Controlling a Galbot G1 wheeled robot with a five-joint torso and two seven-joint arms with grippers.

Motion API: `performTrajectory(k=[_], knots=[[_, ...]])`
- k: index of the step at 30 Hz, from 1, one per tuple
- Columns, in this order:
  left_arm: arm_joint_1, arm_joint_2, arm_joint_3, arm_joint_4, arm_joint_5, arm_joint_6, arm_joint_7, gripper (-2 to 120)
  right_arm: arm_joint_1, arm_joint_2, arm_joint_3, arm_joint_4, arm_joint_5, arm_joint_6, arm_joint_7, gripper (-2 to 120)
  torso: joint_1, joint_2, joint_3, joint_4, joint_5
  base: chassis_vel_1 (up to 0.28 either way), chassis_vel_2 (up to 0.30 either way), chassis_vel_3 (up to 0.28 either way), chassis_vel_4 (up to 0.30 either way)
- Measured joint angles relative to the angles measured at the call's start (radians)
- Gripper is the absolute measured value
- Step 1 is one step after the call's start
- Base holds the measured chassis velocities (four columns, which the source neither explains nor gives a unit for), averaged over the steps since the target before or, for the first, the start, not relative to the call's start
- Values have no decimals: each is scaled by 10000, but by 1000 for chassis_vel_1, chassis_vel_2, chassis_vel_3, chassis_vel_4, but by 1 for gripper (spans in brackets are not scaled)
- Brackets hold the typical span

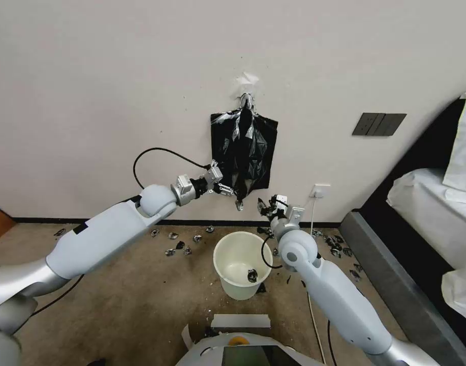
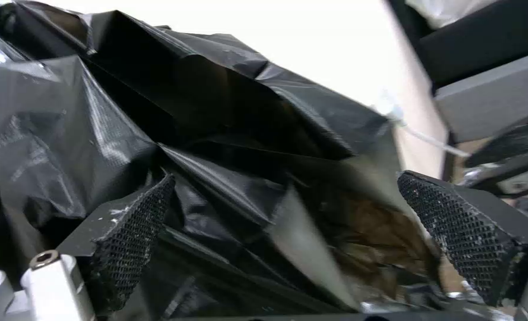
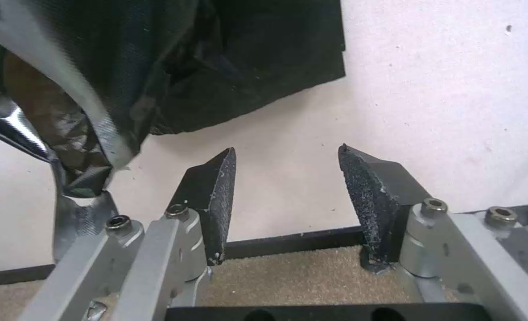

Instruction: Place a trash bag onto the trash bin.

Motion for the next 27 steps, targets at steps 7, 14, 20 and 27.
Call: performTrajectory(k=[7, 14, 20, 27], knots=[[-606, -174, 750, -132, 673, 638, -795, 96, -99, 48, 172, 10, -27, 35, -24, 43, 0, 0, 0, -1, 2, 0, 0, 0, 0], [-816, -242, 1080, -572, 937, 1630, -1783, 95, -267, 54, 318, 57, -44, 58, -70, 39, 0, 0, 0, -2, 1, 0, 0, 0, 0], [-828, -48, 1209, -1067, 1103, 2447, -2260, 89, -337, 59, 345, 118, -63, 73, -92, 37, 0, 0, 0, 0, 1, 0, 0, 0, 0], [-856, 175, 1282, -1363, 1110, 2908, -2213, 88, -359, 127, 348, 126, -89, 81, -93, 37, 0, 0, 0, 1, 0, 0, 0, 0, 0]])
